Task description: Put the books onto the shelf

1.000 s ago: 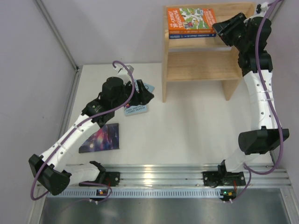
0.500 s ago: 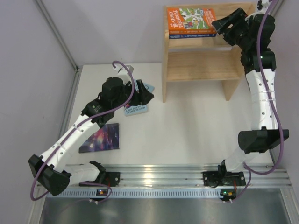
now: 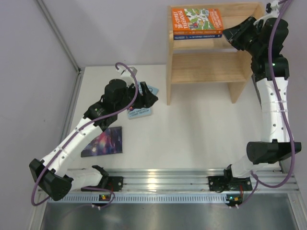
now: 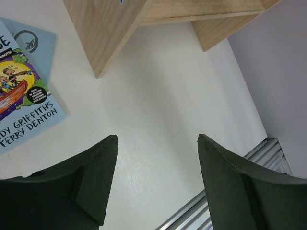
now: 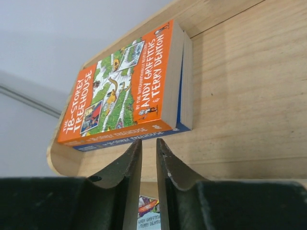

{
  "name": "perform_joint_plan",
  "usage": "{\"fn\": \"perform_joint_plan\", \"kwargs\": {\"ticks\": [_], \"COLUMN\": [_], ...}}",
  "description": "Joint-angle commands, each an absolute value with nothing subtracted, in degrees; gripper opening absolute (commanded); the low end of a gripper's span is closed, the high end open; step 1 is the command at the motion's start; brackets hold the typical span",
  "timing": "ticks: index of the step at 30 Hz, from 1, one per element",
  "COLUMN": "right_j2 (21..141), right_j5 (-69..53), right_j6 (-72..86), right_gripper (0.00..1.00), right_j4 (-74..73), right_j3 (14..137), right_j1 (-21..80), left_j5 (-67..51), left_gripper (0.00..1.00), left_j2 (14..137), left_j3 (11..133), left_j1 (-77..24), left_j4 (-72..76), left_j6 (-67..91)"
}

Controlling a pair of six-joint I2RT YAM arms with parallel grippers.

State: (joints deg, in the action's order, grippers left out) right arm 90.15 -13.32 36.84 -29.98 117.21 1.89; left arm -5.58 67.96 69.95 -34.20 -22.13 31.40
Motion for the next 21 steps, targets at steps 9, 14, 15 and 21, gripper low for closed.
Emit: {"fn": "perform_joint_plan", "kwargs": {"ticks": [9,14,15,21], "right_j2": [91.32,92.72,92.99,94.31], "right_j5": [-14.33,-13.54,-13.54,-12.92], "right_j6": [38.23,38.76,38.76,39.28], "right_gripper": [0.17,0.16,0.16,0.16], "right_j4": [-25.76,-25.05,-25.14,-24.87], "right_j3": [117.60,118.47,118.91,119.88], "right_j1": [7.82,8.44,8.61,8.96], "left_j5": [-5.63,-5.63,-5.54,-5.71], "left_gripper": [0.73,0.73,0.73,0.73], "left_j2": [66.01,66.27,66.36,66.71], "left_j3": [70.75,70.93,70.93,71.10], "left_j1": [-33.93,-34.01,-33.93,-33.92], "left_j4": [-19.86,-20.04,-19.95,-19.78], "left_j6": [31.11,30.76,30.76,30.67]}}
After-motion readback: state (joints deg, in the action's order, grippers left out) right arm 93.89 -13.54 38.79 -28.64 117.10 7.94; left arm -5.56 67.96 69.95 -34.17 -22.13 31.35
